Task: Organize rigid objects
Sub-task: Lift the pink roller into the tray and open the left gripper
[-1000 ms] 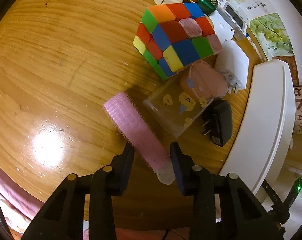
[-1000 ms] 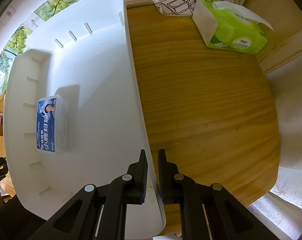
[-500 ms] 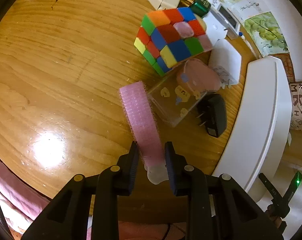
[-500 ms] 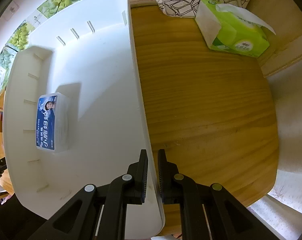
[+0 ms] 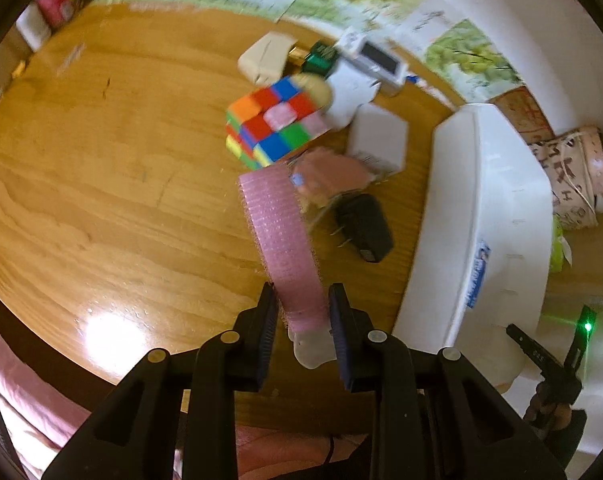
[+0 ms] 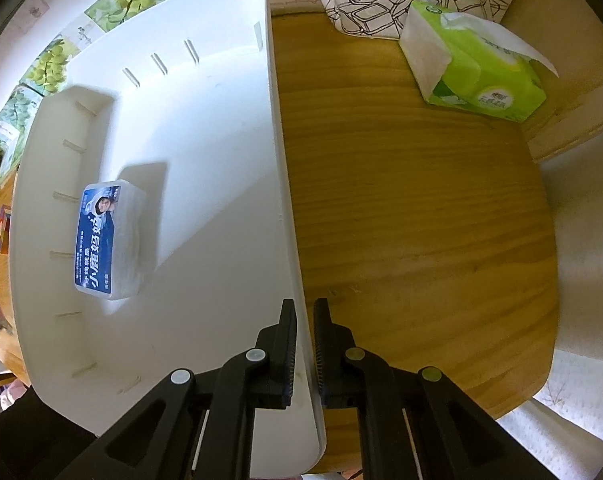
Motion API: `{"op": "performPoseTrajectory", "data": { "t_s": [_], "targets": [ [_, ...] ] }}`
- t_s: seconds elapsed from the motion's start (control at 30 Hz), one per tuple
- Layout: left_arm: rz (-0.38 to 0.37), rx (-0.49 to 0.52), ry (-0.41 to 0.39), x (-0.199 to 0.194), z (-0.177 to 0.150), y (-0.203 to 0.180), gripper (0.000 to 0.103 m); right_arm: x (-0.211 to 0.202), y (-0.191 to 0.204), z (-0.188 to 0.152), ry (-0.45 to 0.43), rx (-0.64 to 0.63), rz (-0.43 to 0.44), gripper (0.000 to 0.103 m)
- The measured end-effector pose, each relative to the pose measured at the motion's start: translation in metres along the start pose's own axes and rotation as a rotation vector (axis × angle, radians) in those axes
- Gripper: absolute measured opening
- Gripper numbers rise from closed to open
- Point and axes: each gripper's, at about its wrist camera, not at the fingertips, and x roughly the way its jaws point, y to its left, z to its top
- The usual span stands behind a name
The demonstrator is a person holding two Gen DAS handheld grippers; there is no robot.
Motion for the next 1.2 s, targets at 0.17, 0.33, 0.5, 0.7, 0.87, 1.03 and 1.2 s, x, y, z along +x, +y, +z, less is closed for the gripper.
{"op": "performPoseTrajectory", "data": {
  "t_s": [0.17, 0.33, 0.5, 0.7, 0.87, 1.03, 1.2],
  "targets": [
    [0.019, 0.091, -0.069, -0.027, -0.002, -0.027, 0.028, 0.002, 0.001, -0.002, -0.001, -0.029, 0.007, 0.007],
    [0.022, 0.181, -0.132, -0.05, -0.001, -0.057, 0.028, 0.003, 0.005, -0.002, -0.001, -0.061, 0.01, 0.007],
    [0.015, 0.263, -0.165, -0.059, -0.002, -0.088, 0.027, 0.004, 0.012, -0.003, -0.002, -0.109, 0.009, 0.006],
    [0.008, 0.383, -0.173, -0.058, -0.011, -0.128, 0.028, 0.003, 0.019, -0.002, -0.009, -0.137, 0.02, 0.005],
    [0.024, 0.459, -0.137, -0.045, -0.017, -0.16, 0.028, 0.001, 0.018, 0.002, -0.021, -0.149, 0.038, 0.005],
    [0.034, 0.525, -0.104, -0.034, -0.024, -0.189, 0.028, 0.001, 0.017, 0.006, -0.034, -0.155, 0.058, 0.005],
    [0.035, 0.578, -0.08, -0.025, -0.03, -0.213, 0.028, 0.001, 0.008, 0.008, -0.041, -0.148, 0.079, 0.005]
  ]
}}
